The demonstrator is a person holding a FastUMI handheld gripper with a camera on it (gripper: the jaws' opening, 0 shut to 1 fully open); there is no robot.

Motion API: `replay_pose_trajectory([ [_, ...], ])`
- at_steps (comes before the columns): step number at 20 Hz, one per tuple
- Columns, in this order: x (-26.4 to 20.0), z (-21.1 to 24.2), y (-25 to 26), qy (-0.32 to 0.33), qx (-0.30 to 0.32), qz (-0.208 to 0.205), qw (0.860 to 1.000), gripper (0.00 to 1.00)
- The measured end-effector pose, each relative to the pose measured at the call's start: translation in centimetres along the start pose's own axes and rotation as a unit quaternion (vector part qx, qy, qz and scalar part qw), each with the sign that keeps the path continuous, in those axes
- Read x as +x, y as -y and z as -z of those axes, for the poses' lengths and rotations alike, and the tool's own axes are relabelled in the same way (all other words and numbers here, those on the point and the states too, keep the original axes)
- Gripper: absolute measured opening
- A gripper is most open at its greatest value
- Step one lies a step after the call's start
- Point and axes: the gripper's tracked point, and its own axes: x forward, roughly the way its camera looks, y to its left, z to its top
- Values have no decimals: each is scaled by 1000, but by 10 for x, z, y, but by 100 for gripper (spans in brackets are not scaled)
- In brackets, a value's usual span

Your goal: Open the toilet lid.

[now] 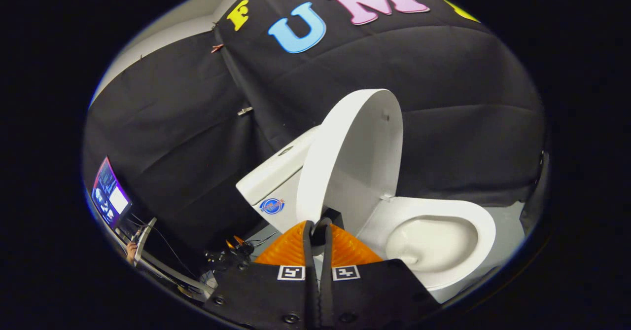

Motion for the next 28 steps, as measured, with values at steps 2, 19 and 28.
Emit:
replay_pose_trajectory([
  [2,18,-3,-20,-5,-25,-8,1000,6],
  [19,93,10,-98,-57,-94,-56,992,17],
  [28,89,28,-113,-93,-82,-88,988,99],
])
